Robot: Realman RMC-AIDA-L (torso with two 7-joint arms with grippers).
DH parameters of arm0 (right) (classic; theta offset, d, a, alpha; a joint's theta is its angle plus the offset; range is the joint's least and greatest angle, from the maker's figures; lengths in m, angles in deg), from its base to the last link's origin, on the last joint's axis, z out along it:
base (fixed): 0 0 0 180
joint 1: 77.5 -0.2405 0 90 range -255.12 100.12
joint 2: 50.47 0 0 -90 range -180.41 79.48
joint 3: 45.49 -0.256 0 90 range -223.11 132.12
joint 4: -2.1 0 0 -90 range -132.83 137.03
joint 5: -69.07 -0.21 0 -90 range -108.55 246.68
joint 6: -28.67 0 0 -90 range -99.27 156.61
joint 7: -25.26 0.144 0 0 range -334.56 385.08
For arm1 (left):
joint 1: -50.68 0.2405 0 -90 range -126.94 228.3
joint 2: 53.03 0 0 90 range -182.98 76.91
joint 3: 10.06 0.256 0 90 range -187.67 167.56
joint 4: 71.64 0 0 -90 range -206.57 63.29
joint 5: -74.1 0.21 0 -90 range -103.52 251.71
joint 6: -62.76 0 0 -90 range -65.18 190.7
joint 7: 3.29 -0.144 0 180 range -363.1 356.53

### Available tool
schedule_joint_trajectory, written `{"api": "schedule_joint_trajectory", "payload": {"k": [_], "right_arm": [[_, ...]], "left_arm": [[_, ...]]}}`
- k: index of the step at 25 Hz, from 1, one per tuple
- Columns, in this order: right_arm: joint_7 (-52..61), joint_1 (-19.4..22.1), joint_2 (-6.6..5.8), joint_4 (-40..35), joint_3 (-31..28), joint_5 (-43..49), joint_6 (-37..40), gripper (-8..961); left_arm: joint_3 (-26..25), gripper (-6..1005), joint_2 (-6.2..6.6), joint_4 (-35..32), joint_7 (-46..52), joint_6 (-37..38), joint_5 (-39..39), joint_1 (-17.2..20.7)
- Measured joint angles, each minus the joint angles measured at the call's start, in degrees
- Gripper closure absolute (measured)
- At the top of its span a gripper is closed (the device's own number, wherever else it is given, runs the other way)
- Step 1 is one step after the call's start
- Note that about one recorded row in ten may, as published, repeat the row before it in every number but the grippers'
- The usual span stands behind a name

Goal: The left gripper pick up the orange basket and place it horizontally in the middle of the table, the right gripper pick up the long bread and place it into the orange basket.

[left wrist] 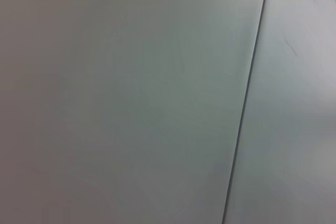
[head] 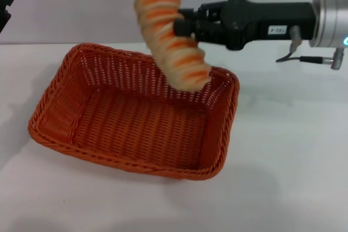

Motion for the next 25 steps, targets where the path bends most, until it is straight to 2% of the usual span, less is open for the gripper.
{"api": "schedule_joint_trajectory", "payload": {"k": [5, 8, 15, 21, 23, 25], "right_arm": [[0.28, -0.02, -0.01, -0.06, 0.41, 0.0, 0.1, 679], [0.35, 0.36, -0.05, -0.21, 0.17, 0.0, 0.25, 462], [0.28, 2.06, -0.1, -1.0, -0.59, -0.57, 0.77, 312], [-2.78, 6.82, 0.48, -2.08, -6.62, -1.48, 2.25, 181], [-6.03, 10.37, 0.54, -1.66, -10.64, -4.06, 4.25, 136], [-7.7, 11.84, 0.54, -1.49, -11.97, -5.4, 4.82, 136]], "left_arm": [[0.14, 351, -0.01, 0.0, -0.03, -0.03, 0.0, 0.01], [0.44, 351, -0.01, 0.0, -0.03, -0.15, 0.0, 0.06], [0.53, 351, -0.01, 0.0, -0.05, -0.21, -0.01, 0.03], [0.53, 351, -0.09, 0.05, -0.32, -0.22, -0.08, -0.07], [0.52, 351, -0.1, 0.07, -0.32, -0.21, -0.23, -0.11], [0.42, 351, -0.12, 0.08, -0.29, -0.21, -0.27, -0.14]]}}
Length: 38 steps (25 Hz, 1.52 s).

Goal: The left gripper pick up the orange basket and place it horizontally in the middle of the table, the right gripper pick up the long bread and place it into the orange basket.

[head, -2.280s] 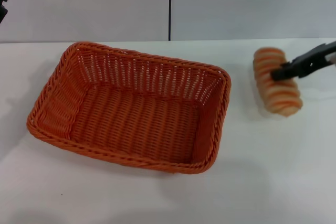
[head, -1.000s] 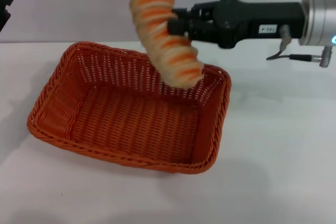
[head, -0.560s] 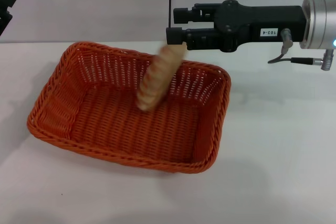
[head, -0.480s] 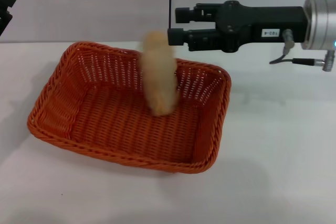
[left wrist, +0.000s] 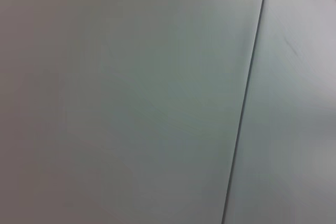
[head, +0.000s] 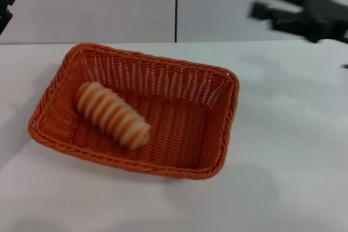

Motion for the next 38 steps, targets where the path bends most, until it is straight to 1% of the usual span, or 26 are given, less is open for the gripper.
{"api": "schedule_joint_trajectory", "payload": {"k": [1, 2, 4, 5, 6, 7, 8, 9, 12, 14, 16, 19, 20, 21, 22, 25, 27, 33, 38], "right_arm": [[-4.04, 3.01, 0.0, 0.62, -2.27, -2.99, 0.85, 136], [-4.04, 3.01, 0.0, 0.62, -2.27, -2.99, 0.85, 137], [-9.1, 6.21, 0.0, 2.64, -4.39, -7.12, 1.32, 137], [-14.61, 8.69, -0.01, 5.34, -6.15, -11.47, 1.49, 137], [-14.61, 8.69, -0.01, 5.34, -6.15, -11.47, 1.49, 137], [-18.2, 10.15, 0.0, 7.51, -7.54, -13.97, 1.55, 137], [-24.01, 12.12, 0.07, 11.9, -10.74, -17.7, 1.64, 137], [-24.01, 12.12, 0.07, 11.9, -10.74, -17.7, 1.64, 137], [-33.58, 13.75, 0.05, 20.27, -16.56, -22.26, 2.19, 138], [-39.37, 14.46, 0.06, 24.29, -20.49, -23.38, 2.43, 138], [-43.54, 14.75, 0.16, 27.25, -24.32, -23.64, 2.55, 138], [-47.8, 14.71, 0.23, 31.12, -29.57, -23.72, 2.74, 139], [-48.83, 14.65, 0.23, 31.88, -30.66, -23.73, 2.77, 139], [-50.43, 14.56, 0.24, 32.88, -31.97, -23.74, 2.79, 139], [-50.43, 14.56, 0.24, 32.88, -31.97, -23.74, 2.79, 139], [-51.22, 14.55, 0.31, 33.44, -33.34, -23.81, 2.84, 139], [-51.59, 14.52, 0.33, 33.75, -34.05, -23.84, 2.9, 140], [-56.31, 13.39, 0.4, 35.98, -37.61, -23.91, 3.63, 140], [-56.63, 12.83, 0.4, 36.29, -38.31, -23.91, 3.64, 140]], "left_arm": [[-0.1, 351, -0.01, 0.0, 0.01, 0.0, -0.03, -0.01], [-0.18, 351, -0.03, 0.01, -0.01, 0.0, -0.04, -0.03], [-0.44, 351, -0.06, 0.01, -0.13, 0.0, -0.13, -0.13], [-0.64, 351, -0.08, 0.01, -0.23, -0.01, -0.19, -0.18], [-0.82, 351, -0.1, 0.01, -0.36, -0.07, -0.22, -0.22], [-1.08, 351, -0.12, 0.02, -0.61, -0.26, -0.24, -0.26], [-1.51, 351, -0.14, 0.05, -0.91, -0.49, -0.24, -0.29], [-2.09, 351, -0.15, 0.16, -1.3, -0.73, -0.26, -0.29], [-5.58, 351, -0.22, 2.01, -3.76, -1.1, -0.28, -0.25], [-8.79, 351, -0.23, 4.42, -6.9, -1.12, -0.28, -0.28], [-11.32, 351, -0.24, 6.12, -9.23, -1.13, -0.29, -0.32], [-16.08, 351, -0.28, 9.85, -15.75, -1.14, -0.31, -0.63], [-17.79, 351, -0.35, 11.43, -18.9, -1.15, -0.29, -0.82], [-20.01, 351, -0.41, 13.85, -24.9, -1.14, -0.3, -1.15], [-20.01, 351, -0.41, 13.85, -24.9, -1.14, -0.3, -1.15], [-22.02, 351, -0.48, 17.0, -32.24, -1.15, -0.29, -1.69], [-22.41, 351, -0.53, 18.09, -34.53, -1.15, -0.29, -1.9], [-22.5, 351, -0.54, 18.96, -35.67, -1.11, -0.26, -2.06], [-22.58, 351, -0.52, 19.26, -35.69, -0.88, -0.26, -2.06]]}}
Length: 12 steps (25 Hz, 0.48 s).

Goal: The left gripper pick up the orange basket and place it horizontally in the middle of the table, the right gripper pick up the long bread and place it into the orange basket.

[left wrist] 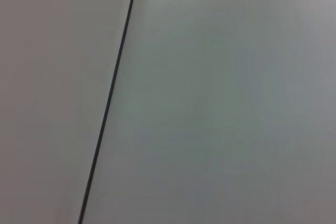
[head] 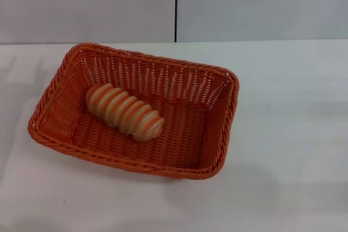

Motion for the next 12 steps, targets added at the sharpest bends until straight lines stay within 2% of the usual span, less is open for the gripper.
{"api": "schedule_joint_trajectory", "payload": {"k": [12], "right_arm": [[-0.2, -0.67, 0.0, 0.5, -0.8, 0.0, -0.7, 139]], "left_arm": [[-0.07, 351, -0.07, 0.16, -0.06, -0.36, 0.0, -1.25]]}}
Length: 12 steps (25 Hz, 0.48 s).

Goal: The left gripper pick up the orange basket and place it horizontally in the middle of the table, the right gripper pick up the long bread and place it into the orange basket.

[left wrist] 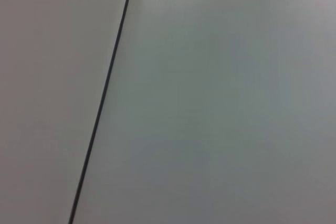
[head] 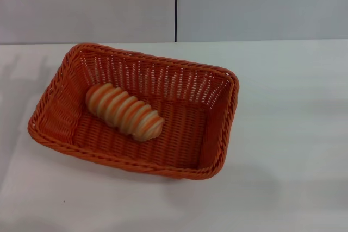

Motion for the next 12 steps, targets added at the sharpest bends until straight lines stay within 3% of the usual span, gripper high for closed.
{"api": "schedule_joint_trajectory", "payload": {"k": [12], "right_arm": [[-3.16, -1.86, -0.02, 1.29, -4.27, 0.0, -1.75, 139]], "left_arm": [[-2.58, 351, 0.12, -0.37, -0.05, -2.16, 0.0, -2.66]]}}
